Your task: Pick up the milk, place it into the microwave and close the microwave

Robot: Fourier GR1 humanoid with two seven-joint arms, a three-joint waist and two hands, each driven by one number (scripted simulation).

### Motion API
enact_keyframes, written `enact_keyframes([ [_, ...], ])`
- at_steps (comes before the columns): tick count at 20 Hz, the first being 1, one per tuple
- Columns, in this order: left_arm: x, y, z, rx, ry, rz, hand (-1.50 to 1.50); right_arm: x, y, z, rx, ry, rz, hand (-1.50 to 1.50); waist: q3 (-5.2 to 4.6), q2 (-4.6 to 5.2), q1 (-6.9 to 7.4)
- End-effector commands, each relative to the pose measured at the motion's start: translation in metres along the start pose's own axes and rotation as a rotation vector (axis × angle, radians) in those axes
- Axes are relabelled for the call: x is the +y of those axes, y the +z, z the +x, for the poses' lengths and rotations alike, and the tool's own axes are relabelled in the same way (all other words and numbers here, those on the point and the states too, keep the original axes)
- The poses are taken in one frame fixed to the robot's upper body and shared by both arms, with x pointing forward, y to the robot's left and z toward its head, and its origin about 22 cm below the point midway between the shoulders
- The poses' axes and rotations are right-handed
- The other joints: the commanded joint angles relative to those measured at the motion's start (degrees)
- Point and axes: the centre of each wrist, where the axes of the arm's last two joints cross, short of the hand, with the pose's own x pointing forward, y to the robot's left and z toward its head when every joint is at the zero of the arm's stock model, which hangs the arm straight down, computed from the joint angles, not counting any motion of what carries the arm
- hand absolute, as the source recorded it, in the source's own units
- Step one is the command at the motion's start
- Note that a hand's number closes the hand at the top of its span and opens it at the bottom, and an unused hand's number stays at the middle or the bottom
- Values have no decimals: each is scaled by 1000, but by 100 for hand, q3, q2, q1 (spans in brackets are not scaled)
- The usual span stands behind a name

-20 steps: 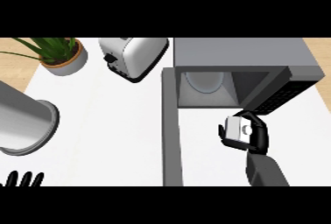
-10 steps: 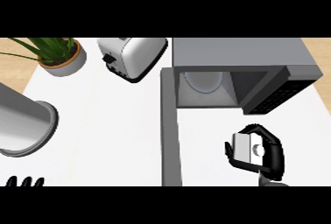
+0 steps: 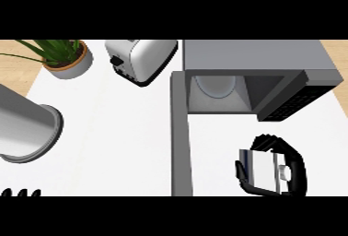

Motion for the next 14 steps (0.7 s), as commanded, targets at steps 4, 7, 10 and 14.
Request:
enact_keyframes([
  [4,14,-2,-7,8,-4,-2,-150,44,-41,1,-26,63,21,150,2,19,54],
  [7,21,0,0,-7,2,8,-150,68,-40,12,-18,112,1,150,1,15,51],
  [10,4,10,6,-1,-11,23,-150,59,-57,-21,3,98,17,150,6,20,80],
  [14,14,12,14,14,-6,6,-150,69,-92,-21,43,179,-14,150,4,22,87],
])
